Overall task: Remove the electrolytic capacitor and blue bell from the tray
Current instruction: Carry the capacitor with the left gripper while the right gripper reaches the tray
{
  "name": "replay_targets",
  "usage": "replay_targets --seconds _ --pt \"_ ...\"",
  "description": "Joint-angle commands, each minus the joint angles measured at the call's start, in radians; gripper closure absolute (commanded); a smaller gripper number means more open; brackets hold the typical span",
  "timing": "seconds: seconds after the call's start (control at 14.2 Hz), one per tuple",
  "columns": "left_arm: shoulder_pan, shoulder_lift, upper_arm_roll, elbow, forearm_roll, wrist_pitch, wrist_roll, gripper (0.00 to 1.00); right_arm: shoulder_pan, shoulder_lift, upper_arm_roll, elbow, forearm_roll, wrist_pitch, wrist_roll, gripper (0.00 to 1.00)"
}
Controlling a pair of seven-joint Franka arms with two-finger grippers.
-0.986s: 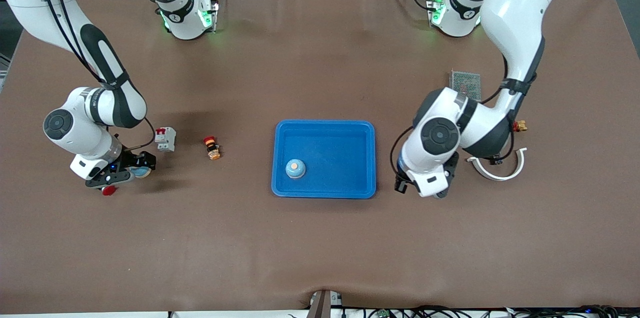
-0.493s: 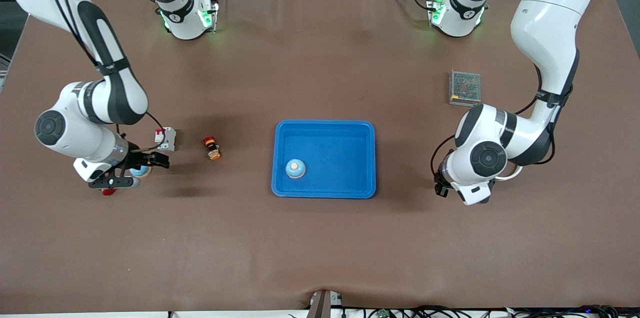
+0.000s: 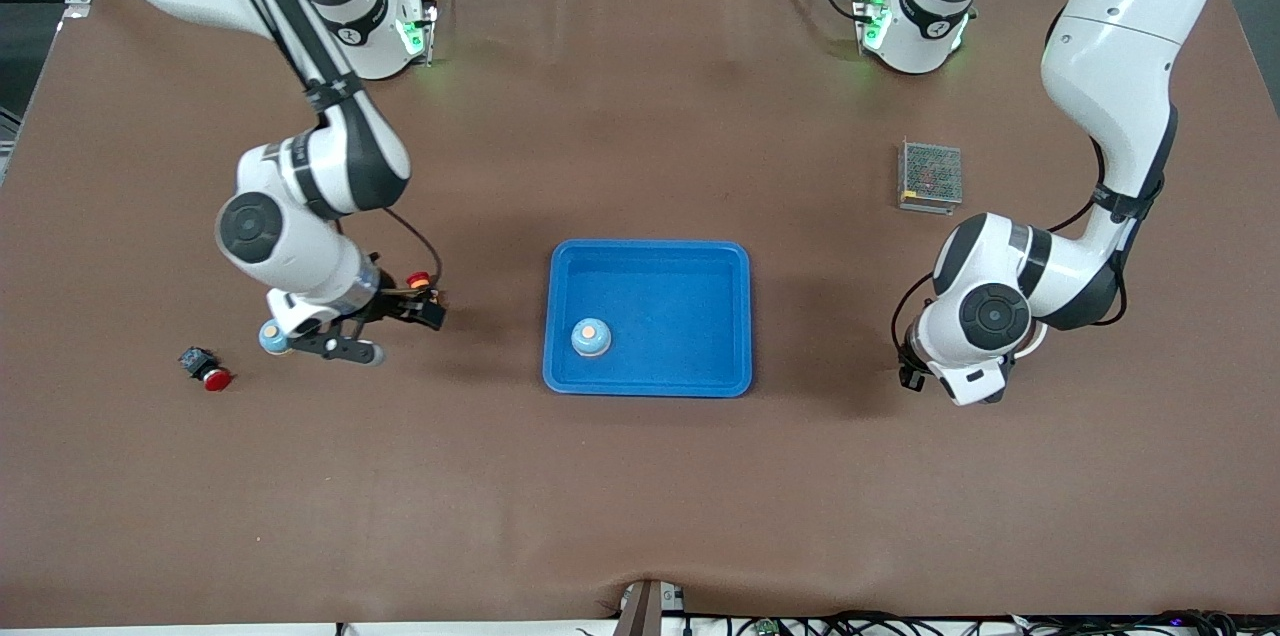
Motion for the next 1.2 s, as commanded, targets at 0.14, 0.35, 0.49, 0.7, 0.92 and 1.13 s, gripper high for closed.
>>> replay_targets --seconds 0.14,0.35,0.49,0.7,0.92,1.13 --pt "0.036 -0.013 -0.007 -0.025 0.022 0.02 0.044 1.0 0.128 0.05 -0.015 0.111 -0.02 -0.014 0.233 0.0" --pt "0.065 -0.004 -0.009 -0.028 0.021 0.021 0.073 1.0 0.192 0.121 -0.014 0.185 -0.067 -0.016 0.344 0.0" --pt "0.067 0.005 -0.009 -0.028 0.018 0.029 0.073 1.0 0.231 0.179 -0.015 0.246 -0.086 -0.028 0.389 0.0" --pt "0.073 0.01 -0.009 -0.029 0.018 0.04 0.073 1.0 0.289 0.291 -0.02 0.389 -0.104 -0.105 0.436 0.0" --pt "0.073 0.014 -0.009 -0.029 0.016 0.04 0.074 0.5 0.312 0.36 -0.023 0.472 -0.135 -0.153 0.449 0.0" --pt "0.071 0.007 -0.01 -0.028 0.016 0.04 0.073 0.0 0.326 0.405 -0.023 0.516 -0.137 -0.149 0.474 0.0"
